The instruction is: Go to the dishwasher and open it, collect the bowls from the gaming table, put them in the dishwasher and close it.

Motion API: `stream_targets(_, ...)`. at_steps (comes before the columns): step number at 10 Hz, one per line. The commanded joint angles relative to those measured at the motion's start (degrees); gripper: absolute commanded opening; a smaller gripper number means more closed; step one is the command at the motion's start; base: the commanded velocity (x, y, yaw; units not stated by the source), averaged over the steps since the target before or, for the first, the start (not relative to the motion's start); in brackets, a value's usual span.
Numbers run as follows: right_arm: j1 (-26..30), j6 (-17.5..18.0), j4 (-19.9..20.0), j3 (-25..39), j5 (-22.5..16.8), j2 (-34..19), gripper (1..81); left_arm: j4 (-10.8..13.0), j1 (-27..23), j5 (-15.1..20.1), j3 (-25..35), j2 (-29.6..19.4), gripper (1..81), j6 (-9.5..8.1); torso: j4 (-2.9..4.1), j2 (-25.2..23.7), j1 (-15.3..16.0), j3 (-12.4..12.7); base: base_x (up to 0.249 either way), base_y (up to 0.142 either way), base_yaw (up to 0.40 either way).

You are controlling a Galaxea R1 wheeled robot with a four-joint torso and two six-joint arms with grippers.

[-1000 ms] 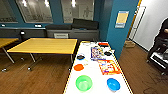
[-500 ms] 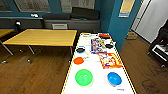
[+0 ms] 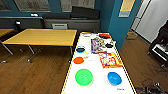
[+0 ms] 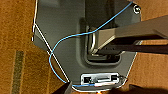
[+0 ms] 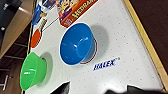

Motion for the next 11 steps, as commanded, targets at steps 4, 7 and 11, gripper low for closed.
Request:
stream_targets(4,9.61,0.15,13.60,-15.99,-7.39,5.94,81.1,0.01,0.07,3.55,-2.45,1.22,81.1,0.11,0.00,0.00,0.00,-0.02,0.000,0.000,0.000)
stream_targets(7,12.96,0.15,16.41,-18.36,-9.24,8.83,81.1,0.01,0.07,3.64,-3.59,1.74,81.1,0.11,0.00,0.02,0.02,-0.02,0.000,0.000,0.000)
stream_targets(11,13.31,7.98,16.59,-26.71,-10.29,13.85,81.1,0.01,0.07,3.82,-3.76,1.65,81.1,0.11,0.00,0.06,0.05,-0.04,0.000,0.000,0.000)
